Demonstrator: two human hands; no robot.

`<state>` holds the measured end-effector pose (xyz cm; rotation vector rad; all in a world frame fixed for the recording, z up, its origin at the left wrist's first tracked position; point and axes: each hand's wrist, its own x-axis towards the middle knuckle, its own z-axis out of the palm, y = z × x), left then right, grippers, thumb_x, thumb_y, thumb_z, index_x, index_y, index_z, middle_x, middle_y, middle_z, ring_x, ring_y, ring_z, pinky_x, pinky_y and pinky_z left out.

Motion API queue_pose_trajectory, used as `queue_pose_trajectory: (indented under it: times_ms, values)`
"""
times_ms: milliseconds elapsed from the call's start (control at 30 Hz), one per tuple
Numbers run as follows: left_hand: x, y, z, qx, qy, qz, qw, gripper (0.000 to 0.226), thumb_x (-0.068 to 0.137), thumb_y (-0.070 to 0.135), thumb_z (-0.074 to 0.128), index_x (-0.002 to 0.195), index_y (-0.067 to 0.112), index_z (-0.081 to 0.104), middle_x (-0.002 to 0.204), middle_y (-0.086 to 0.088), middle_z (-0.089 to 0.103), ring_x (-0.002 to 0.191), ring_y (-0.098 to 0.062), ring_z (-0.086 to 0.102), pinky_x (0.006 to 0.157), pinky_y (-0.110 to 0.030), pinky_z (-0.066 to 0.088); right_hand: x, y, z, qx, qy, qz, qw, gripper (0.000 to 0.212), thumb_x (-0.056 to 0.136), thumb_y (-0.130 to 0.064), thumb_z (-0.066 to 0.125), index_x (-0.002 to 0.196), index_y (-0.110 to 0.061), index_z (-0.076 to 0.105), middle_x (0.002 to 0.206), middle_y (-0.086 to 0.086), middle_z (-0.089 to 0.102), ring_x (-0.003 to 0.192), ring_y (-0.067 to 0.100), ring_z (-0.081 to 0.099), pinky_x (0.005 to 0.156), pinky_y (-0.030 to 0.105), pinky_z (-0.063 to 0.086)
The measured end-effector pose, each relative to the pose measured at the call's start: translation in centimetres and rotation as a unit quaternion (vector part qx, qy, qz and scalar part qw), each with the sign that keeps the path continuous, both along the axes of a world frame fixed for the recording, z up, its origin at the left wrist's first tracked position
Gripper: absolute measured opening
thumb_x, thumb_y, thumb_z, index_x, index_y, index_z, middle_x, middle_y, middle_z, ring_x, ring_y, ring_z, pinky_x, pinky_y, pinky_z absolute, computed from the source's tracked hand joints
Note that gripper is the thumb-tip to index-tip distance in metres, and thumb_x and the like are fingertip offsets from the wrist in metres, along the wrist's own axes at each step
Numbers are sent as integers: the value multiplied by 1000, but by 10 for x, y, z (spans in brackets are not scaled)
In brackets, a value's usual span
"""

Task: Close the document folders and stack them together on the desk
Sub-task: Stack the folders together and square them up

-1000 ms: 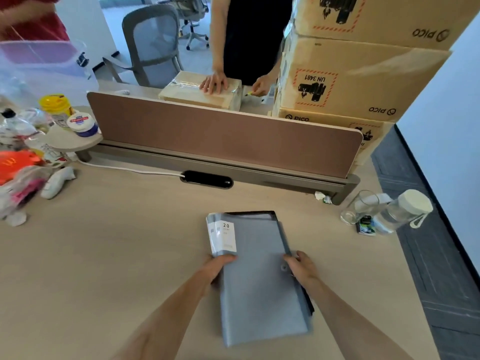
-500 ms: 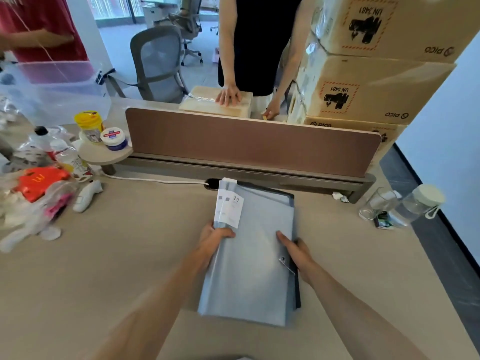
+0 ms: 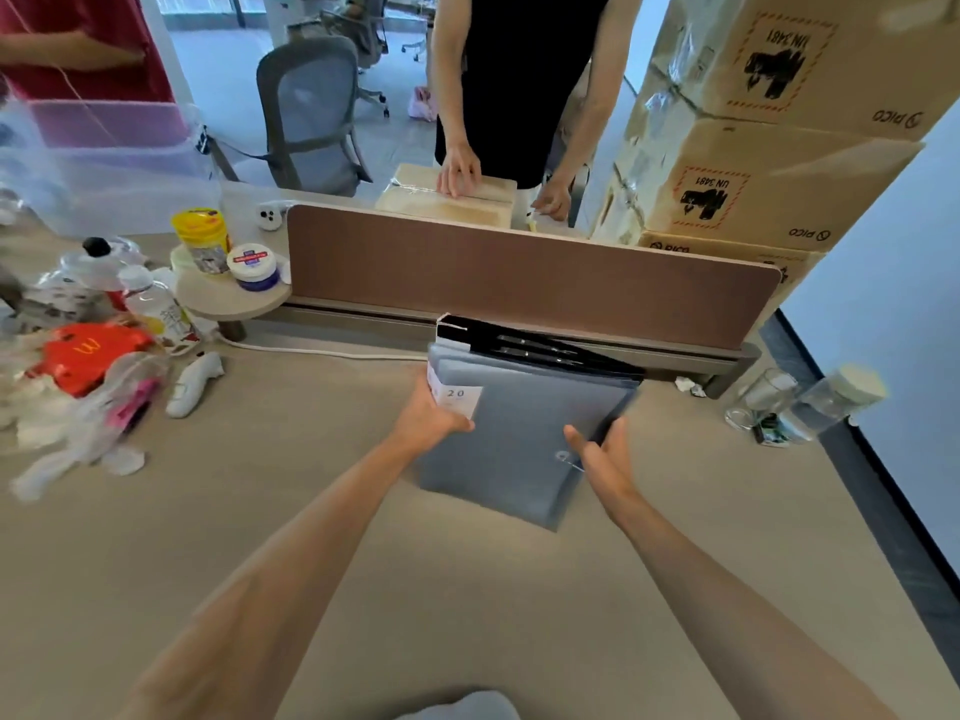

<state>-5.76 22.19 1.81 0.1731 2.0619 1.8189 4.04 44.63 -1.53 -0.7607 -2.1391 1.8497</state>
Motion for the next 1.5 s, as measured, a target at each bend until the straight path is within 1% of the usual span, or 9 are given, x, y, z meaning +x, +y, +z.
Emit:
queue_pose_trajectory:
  times_ms: [100,300,533,733,833,900,1067,1300,1500]
  values:
    - [2,-6,-5,6,-1,-9,1000,88,64,-16,74,135,7,27,121,-8,52,100,-18,56,66,-12,52,0,-5,-1,-3,1,-13,1000,53,79,-8,71,122,-12,41,124,6,59,113,23,59,91,58,51]
    - [-8,-5,6,25,22,19,999,78,66,-15,75,130,9,37,109,-9,59,90,-19,60,62,-15,55,-6,-6,12,22,16,-12,1000,45,87,-10,66,123,-18,41,126,3,57,115,19,57,103,45,46]
    - [-5,17,14,46,58,43,996,68,68,-13,74,122,10,40,99,-3,61,81,-13,62,62,-15,54,-6,18,33,51,65,-2,997,46,89,-11,63,129,-16,39,129,1,55,116,12,56,100,32,46]
    - [2,41,-5,-14,49,9,999,84,71,-12,73,130,22,24,102,4,56,82,-3,58,59,-4,49,2,33,22,38,68,-11,997,56,83,-8,71,125,-15,35,113,-12,55,97,-9,55,63,9,52]
    - [5,46,-18,-49,45,24,997,86,65,-14,76,134,12,31,110,-2,58,91,-9,60,63,-3,48,0,35,9,37,34,-25,998,63,73,-12,81,118,-17,37,115,-5,55,98,-8,56,83,18,52]
    - [7,52,-23,-55,42,41,997,82,64,-17,75,133,5,36,116,-8,58,96,-15,59,65,-3,49,-3,34,-1,35,16,-32,999,69,67,-14,85,115,-14,36,115,-2,55,96,-4,57,81,16,51]
    - [5,75,-26,-54,43,61,996,67,71,-9,73,129,10,46,116,-1,63,102,-15,62,66,-8,49,-14,48,-13,48,-1,-98,994,69,59,-30,88,106,-16,39,108,1,56,99,18,60,85,34,52]
    - [-2,159,-24,-157,54,-2,986,77,64,22,75,130,10,37,125,-7,48,111,-22,54,92,-38,49,-1,128,-25,14,-50,-146,988,72,52,-43,86,105,-18,43,105,1,60,96,22,62,89,44,53]
    - [19,241,-55,-220,-44,-30,974,67,72,25,77,128,9,43,122,-10,56,107,-28,60,82,-38,54,32,207,-37,24,-125,-140,982,70,58,-30,88,107,-15,40,107,7,59,97,29,61,85,48,54]
